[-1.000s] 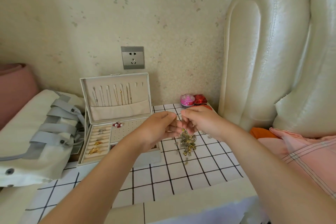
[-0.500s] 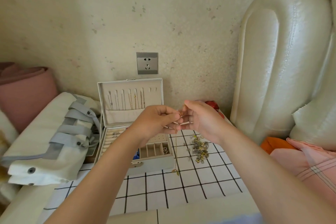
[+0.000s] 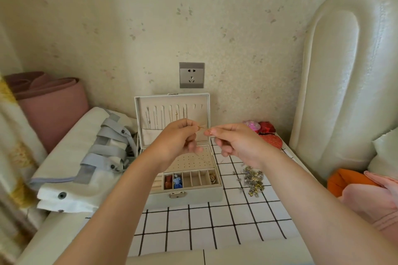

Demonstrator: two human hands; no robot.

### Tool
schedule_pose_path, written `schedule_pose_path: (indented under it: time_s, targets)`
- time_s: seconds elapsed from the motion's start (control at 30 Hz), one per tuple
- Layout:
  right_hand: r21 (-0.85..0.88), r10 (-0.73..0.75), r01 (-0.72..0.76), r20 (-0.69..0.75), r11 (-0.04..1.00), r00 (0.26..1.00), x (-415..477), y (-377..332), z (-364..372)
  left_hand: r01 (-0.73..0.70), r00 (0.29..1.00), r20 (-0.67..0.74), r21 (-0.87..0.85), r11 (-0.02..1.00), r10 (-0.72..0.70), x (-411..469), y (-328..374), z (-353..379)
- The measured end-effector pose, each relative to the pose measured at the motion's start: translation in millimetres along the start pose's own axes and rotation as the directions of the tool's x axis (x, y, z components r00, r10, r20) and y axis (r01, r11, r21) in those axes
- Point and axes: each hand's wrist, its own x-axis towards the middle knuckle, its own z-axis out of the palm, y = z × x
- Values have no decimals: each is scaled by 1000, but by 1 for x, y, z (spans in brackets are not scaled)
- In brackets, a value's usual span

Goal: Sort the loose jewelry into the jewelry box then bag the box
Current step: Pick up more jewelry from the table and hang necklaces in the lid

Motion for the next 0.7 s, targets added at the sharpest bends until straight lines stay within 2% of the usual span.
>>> schedule_pose_path:
  time_s: [0.03, 0.07, 0.13, 0.2, 0.3, 0.5, 0.6, 0.7]
  targets:
    - [-22, -13, 13, -9, 1000, 1000, 2, -3, 1, 20, 1000, -7, 31, 999, -20, -1, 2, -4]
    - [-32, -21, 21, -15, 999, 1000, 4, -6, 3, 20, 999, -27, 131, 991, -16, -2, 3, -8]
    - [-47, -28, 27, -14, 999, 1000, 9, -11, 7, -30, 996, -62, 386, 922, 58, -2, 6, -15]
    - [-97, -32, 31, -10, 995, 999, 13, -15, 10, -106, 988, -43, 498, 861, 146, -2, 7, -22]
    - [-197, -33, 34, 7, 980, 999, 18, -19, 12, -155, 984, 9, 551, 820, 180, -1, 7, -33]
    - [-428, -34, 37, 14, 903, 999, 36, -20, 20, -131, 989, 24, 581, 803, 145, 10, 9, -56]
    - [-442, -87, 77, -3, 894, 996, 50, -22, 19, -101, 992, -8, 558, 824, 128, 20, 9, -64]
    - [-447, -170, 108, -101, 888, 980, 71, -18, 20, -65, 991, -63, 525, 849, 115, 34, 6, -69]
